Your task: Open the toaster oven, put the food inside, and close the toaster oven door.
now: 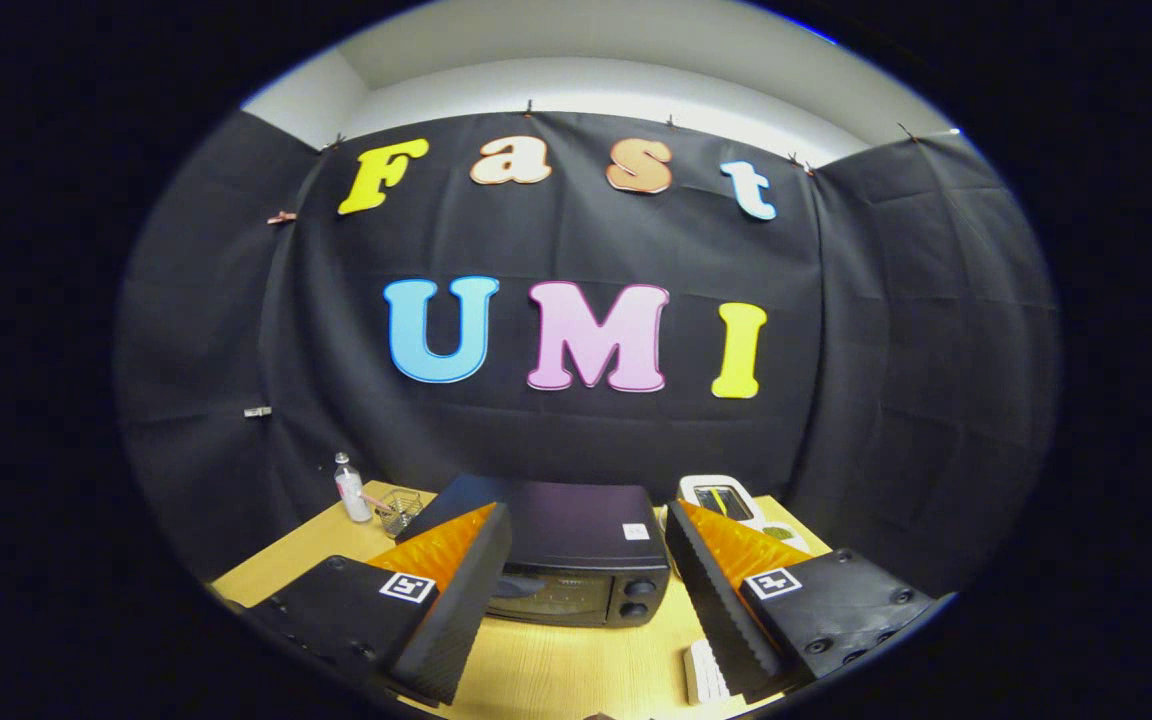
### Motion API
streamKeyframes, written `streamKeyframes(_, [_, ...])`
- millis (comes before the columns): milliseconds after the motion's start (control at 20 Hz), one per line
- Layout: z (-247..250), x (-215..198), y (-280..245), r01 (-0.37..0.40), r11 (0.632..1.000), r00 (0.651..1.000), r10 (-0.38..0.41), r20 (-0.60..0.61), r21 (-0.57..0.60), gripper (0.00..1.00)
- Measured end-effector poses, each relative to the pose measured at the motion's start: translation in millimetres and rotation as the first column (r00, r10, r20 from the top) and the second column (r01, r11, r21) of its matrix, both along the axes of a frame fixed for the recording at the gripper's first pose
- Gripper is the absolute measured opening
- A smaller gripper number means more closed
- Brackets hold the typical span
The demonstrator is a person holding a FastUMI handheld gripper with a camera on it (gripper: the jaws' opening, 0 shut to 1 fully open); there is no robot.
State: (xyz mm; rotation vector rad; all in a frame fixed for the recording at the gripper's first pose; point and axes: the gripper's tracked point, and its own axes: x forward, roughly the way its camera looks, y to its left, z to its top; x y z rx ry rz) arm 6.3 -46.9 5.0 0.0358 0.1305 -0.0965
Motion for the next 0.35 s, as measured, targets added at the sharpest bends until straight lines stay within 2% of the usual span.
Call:
streamKeyframes(200, [6.2,-23.7,-29.6,0.079,0.997,0.997,-0.079,0.013,0.003,0.96])
streamKeyframes(350, [7.5,-19.0,-29.7,0.072,0.997,0.997,-0.072,0.01,-0.005,0.96])
